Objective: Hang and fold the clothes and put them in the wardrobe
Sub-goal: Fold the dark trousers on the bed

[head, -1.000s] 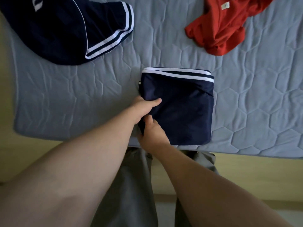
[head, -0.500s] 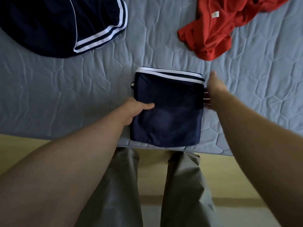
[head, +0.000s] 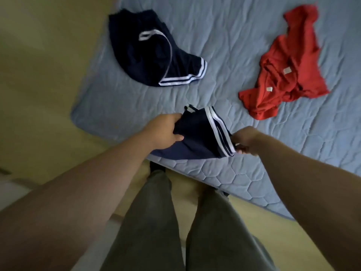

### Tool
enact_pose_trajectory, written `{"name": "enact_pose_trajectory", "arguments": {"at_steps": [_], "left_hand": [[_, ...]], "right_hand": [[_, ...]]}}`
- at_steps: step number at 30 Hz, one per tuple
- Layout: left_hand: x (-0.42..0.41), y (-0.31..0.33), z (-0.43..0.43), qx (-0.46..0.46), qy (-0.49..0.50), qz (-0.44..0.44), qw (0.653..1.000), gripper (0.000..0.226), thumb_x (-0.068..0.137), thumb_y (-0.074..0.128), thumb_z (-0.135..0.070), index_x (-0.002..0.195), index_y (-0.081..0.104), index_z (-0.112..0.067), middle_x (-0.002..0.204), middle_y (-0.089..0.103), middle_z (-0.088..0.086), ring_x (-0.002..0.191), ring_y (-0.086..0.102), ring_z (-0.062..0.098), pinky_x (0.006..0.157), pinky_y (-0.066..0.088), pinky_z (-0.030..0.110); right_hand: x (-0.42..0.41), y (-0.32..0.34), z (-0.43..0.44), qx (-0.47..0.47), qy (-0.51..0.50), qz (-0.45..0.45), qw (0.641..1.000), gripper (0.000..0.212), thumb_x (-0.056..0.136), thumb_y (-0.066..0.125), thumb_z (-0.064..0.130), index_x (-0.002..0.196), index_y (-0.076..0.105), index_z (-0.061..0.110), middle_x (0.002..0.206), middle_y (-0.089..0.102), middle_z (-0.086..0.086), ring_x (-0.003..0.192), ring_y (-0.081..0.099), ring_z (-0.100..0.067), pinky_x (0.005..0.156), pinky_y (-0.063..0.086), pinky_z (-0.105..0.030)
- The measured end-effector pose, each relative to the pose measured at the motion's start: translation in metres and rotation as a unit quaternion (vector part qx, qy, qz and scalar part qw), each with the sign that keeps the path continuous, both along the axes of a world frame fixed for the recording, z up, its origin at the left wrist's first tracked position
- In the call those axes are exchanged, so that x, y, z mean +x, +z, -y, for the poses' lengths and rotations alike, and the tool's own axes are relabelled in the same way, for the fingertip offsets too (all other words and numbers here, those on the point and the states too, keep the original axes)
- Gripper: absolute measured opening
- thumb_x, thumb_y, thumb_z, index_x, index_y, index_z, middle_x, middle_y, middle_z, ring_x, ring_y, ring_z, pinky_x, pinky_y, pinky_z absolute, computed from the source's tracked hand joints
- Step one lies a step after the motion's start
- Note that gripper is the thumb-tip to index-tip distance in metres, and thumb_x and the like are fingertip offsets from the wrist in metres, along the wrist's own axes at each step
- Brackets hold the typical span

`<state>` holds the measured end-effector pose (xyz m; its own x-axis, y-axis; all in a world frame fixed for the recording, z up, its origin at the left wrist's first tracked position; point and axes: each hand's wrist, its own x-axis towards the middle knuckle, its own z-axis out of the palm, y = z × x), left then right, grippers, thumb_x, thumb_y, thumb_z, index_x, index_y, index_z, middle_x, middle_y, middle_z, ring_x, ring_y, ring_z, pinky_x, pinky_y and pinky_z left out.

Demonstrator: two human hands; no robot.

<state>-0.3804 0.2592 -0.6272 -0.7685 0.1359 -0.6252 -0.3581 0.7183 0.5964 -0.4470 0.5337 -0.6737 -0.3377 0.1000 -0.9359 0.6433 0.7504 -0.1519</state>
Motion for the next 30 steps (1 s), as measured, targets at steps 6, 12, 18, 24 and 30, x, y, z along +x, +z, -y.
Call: {"name": "enact_pose_trajectory", "arguments": {"at_steps": [6,12,18,24,30], "left_hand": [[0.065,0.172,0.123,-0.098,0.033,-0.042,0.994,0.032,0.085,0.078,-0.026,0.111,0.061,-0.019,0.093,0.064,-0.006,0.088,0.060,0.019,0.074,0.049,0.036],[0.138,0.296,0.269,-0.222,0.082,-0.051,0.970,0.028,0.087,0.075,-0.030,0.108,0.058,-0.022,0.077,0.044,-0.016,0.066,0.045,0.006,0.053,0.027,0.026],[0.191,0.375,0.381,-0.292,0.146,-0.075,0.942,0.030,0.085,0.076,-0.027,0.109,0.064,-0.015,0.097,0.063,0.003,0.086,0.059,0.022,0.064,0.044,0.032],[0.219,0.415,0.474,-0.326,0.184,-0.060,0.925,0.032,0.085,0.078,-0.029,0.106,0.064,-0.009,0.102,0.066,0.006,0.084,0.056,0.018,0.067,0.045,0.030],[0.220,0.439,0.584,-0.338,0.206,-0.032,0.918,0.055,0.078,0.083,-0.034,0.125,0.057,-0.019,0.114,0.060,0.001,0.095,0.055,0.019,0.068,0.041,0.031]], "right_hand": [[0.022,0.139,0.163,-0.015,0.232,-0.068,0.970,0.020,0.095,0.057,0.004,0.076,0.059,0.008,0.077,0.064,-0.011,0.057,0.067,-0.015,0.055,0.058,-0.028],[0.048,0.317,0.361,-0.321,0.206,-0.284,0.880,0.050,0.081,0.071,0.054,0.125,0.059,0.032,0.117,0.066,0.010,0.109,0.063,-0.010,0.095,0.050,-0.032],[0.099,0.428,0.529,-0.315,0.646,-0.251,0.649,0.109,0.066,0.086,0.056,0.155,0.027,0.035,0.153,0.039,0.007,0.135,0.042,-0.014,0.109,0.039,-0.038],[0.140,0.461,0.669,-0.132,0.783,-0.397,0.460,0.076,0.071,0.084,0.048,0.132,0.048,0.020,0.123,0.053,-0.002,0.111,0.057,-0.026,0.086,0.043,-0.039],[0.128,0.471,0.804,-0.187,0.836,-0.284,0.431,0.055,0.074,0.084,0.040,0.119,0.068,0.012,0.110,0.069,-0.008,0.090,0.062,-0.023,0.075,0.052,-0.034]]}}
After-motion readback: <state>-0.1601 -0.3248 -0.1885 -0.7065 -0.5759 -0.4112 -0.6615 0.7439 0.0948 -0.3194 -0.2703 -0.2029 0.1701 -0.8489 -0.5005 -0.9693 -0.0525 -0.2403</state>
